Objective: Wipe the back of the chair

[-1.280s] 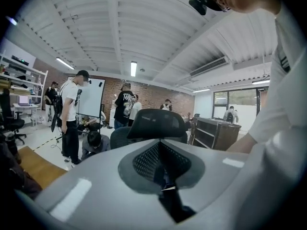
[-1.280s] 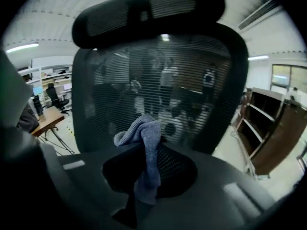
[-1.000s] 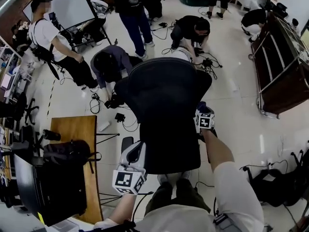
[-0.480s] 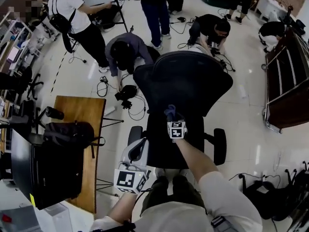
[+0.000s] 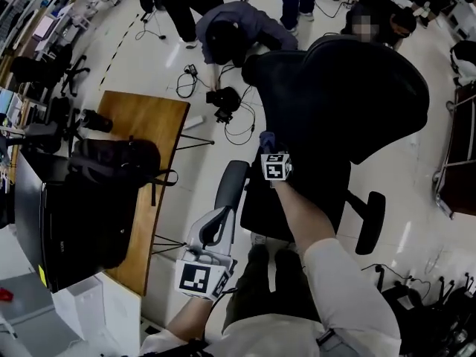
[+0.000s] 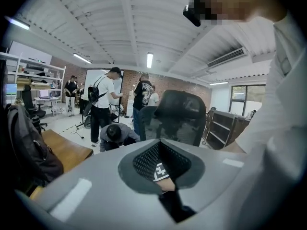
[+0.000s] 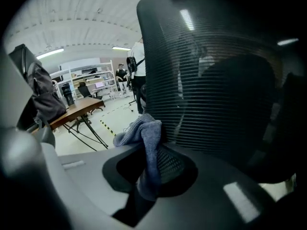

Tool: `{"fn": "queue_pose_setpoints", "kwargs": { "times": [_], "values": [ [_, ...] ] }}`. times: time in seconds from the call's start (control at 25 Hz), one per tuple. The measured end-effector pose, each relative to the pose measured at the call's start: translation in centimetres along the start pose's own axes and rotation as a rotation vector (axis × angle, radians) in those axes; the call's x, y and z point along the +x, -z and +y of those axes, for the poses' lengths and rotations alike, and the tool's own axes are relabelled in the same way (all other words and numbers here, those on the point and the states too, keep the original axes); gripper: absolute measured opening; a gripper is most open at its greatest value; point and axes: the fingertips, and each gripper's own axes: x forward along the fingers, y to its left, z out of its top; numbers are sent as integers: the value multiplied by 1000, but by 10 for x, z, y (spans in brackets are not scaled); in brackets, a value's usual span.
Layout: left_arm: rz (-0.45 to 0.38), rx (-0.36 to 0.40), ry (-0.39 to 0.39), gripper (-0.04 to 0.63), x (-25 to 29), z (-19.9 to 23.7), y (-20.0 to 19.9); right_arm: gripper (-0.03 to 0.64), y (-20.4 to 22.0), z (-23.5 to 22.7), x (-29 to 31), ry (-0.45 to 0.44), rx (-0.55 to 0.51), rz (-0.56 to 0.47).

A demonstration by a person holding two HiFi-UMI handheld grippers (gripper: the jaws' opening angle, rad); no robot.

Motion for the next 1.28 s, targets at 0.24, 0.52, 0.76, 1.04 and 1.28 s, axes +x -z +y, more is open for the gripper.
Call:
{"fn": "queue_pose_setpoints", "kwargs": {
  "times": [0.24, 0.52, 0.76, 1.04, 1.28],
  "values": [
    [7, -22, 109, 57, 27, -47, -47, 49, 22, -116, -68, 170, 94, 82],
    [25, -17, 261, 57, 60, -94, -32, 49, 107, -312, -185, 518, 283, 172],
    [51, 11, 326, 57, 66, -164, -14, 46, 88, -311, -191, 432, 240, 43],
    [-49, 44, 305, 57, -78, -138, -68, 50, -57, -140, -334, 370, 301, -280],
    [-253, 54, 271, 57, -228, -69, -46, 51, -119, 92, -585, 264, 58, -750]
  ]
}}
